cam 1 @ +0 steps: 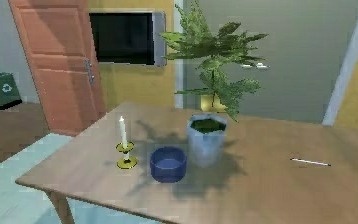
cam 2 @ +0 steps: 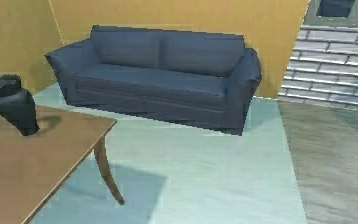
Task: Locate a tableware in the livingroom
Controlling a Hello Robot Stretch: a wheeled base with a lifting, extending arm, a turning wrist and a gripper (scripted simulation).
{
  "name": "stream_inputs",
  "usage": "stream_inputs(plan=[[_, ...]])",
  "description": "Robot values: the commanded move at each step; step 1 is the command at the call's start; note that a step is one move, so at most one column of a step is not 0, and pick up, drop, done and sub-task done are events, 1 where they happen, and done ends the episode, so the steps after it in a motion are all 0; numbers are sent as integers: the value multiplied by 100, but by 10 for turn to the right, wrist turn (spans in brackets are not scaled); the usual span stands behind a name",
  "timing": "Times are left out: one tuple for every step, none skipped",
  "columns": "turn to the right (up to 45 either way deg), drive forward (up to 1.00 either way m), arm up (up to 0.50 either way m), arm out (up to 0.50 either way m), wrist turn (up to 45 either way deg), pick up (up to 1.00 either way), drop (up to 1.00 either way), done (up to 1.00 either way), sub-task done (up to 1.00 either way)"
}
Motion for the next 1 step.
stream_inputs(plan=[[0,0,0,0,0,0,0,100,0]])
